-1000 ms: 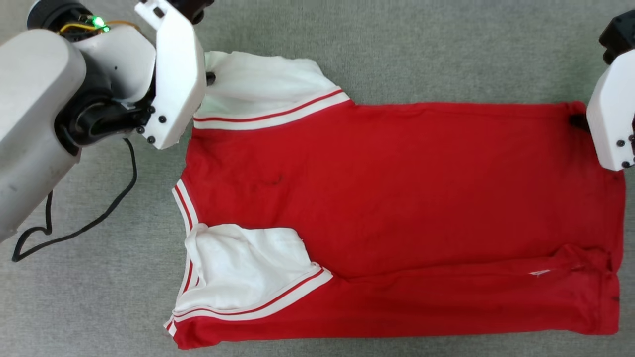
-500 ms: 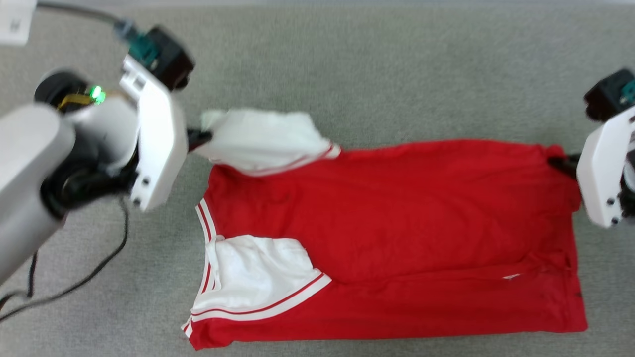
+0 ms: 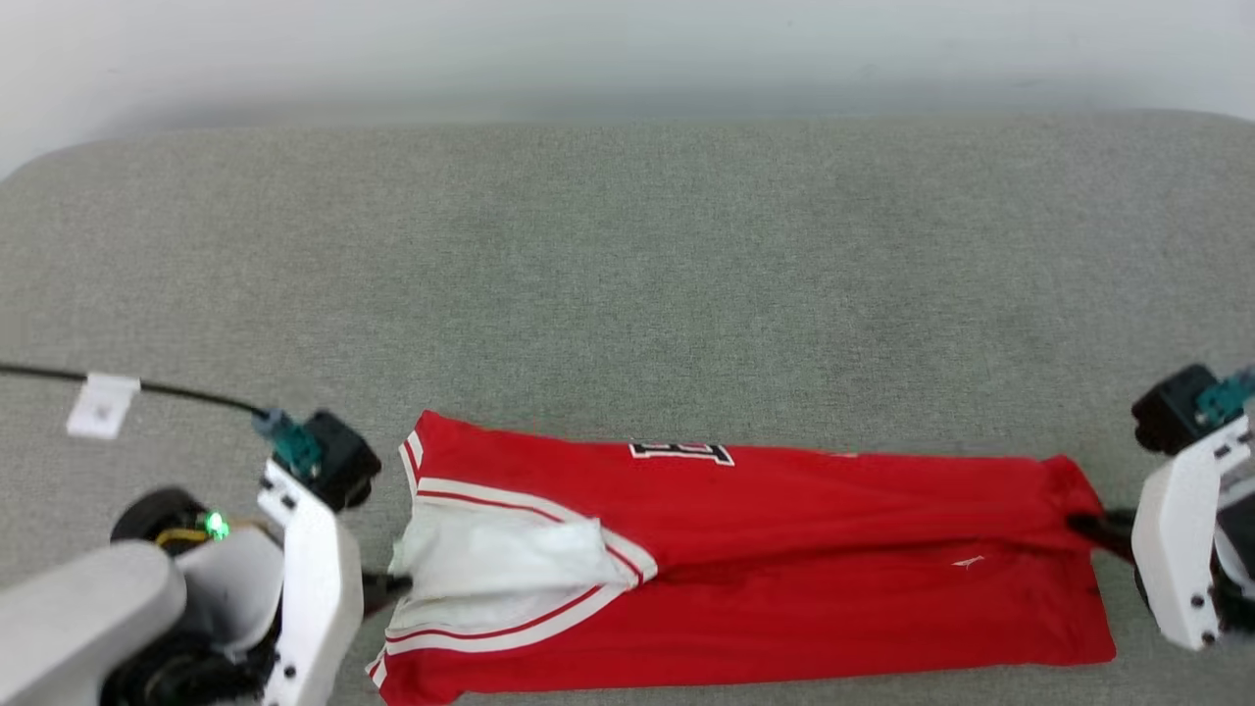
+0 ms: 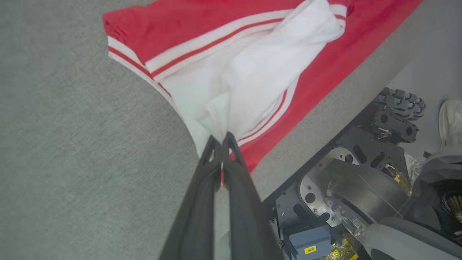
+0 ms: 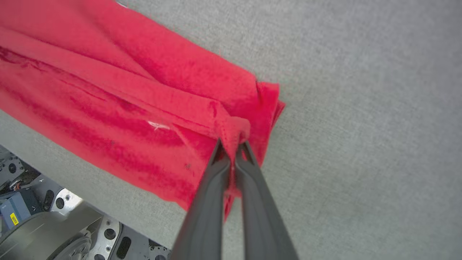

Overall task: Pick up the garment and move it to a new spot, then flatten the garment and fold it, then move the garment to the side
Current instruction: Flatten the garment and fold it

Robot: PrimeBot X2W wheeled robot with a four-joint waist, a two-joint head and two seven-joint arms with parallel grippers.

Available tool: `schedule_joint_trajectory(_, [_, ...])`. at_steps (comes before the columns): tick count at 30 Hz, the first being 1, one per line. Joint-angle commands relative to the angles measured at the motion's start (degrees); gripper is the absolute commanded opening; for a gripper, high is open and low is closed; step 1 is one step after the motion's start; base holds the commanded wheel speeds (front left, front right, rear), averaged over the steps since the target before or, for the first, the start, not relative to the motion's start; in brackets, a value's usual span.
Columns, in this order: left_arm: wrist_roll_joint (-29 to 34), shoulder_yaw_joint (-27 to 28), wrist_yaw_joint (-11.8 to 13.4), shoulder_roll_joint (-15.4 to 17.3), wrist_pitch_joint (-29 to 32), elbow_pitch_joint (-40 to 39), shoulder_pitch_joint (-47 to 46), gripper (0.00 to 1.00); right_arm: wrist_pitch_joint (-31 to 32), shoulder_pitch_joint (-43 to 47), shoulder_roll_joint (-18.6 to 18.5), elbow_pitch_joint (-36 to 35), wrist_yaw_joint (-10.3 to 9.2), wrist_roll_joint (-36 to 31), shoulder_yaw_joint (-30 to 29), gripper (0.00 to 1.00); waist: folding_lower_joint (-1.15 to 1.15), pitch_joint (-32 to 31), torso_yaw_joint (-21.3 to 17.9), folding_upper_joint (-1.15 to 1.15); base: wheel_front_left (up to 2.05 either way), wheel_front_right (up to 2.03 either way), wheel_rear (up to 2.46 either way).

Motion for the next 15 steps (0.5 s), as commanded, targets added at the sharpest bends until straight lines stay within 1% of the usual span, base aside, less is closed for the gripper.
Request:
schedule_joint_trajectory(1, [-0.3,-0.1,0.4,0.0,-0.7,-0.1,1.4,0.00,-0.4,1.5,-0.3,-0.1,-0.05,0.2,-0.2,0.00,0.01,0.0,-0.1,0.00,0.00,0.00,0.00])
schedule_joint_trajectory(4, [-0.5,-0.6,1.0,-0.3,-2.1,0.2,4.9,0.00,-1.0,3.9,0.0,0.1,-0.05,-0.6,0.1,0.00,0.01,0.9,-0.3,0.00,0.00,0.00,0.00])
schedule_joint_trajectory(6, [-1.1,-0.9,1.1,-1.3,-2.7,1.3,6.9,0.00,-0.9,5.0,1.2,0.9,-0.05,-1.2,0.5,0.00,0.01,1.6,-0.3,0.00,0.00,0.00,0.00])
schedule_joint_trajectory(10, [0.1,-1.0,0.6,-3.4,-4.1,4.8,8.3,0.00,-1.3,5.3,3.5,3.4,-0.05,-2.3,1.2,0.00,0.01,2.5,-0.3,0.00,0.00,0.00,0.00])
schedule_joint_trajectory(11, [0.3,-0.9,0.5,-3.7,-4.6,5.5,8.4,0.24,-1.7,5.1,4.2,4.1,-0.05,-2.5,1.2,0.31,0.01,2.5,-0.3,0.00,0.00,0.00,0.00])
schedule_joint_trajectory(12, [0.8,-0.8,0.2,-4.0,-5.3,6.1,8.2,0.51,-2.4,4.8,4.7,4.4,-0.06,-2.6,0.9,1.00,0.01,2.5,-0.3,0.00,0.00,0.00,0.00])
schedule_joint_trajectory(13, [0.9,-0.5,0.3,-4.2,-6.2,6.5,8.1,1.00,-3.1,4.4,4.9,4.6,-0.07,-2.8,0.5,1.00,0.01,2.3,-0.3,0.00,0.00,0.00,0.00])
schedule_joint_trajectory(15, [1.9,0.0,0.3,-3.9,-8.1,6.5,8.0,1.00,-4.6,3.7,4.3,3.9,-0.07,-3.4,0.0,1.00,0.01,1.7,-0.4,0.00,0.00,0.00,0.00])
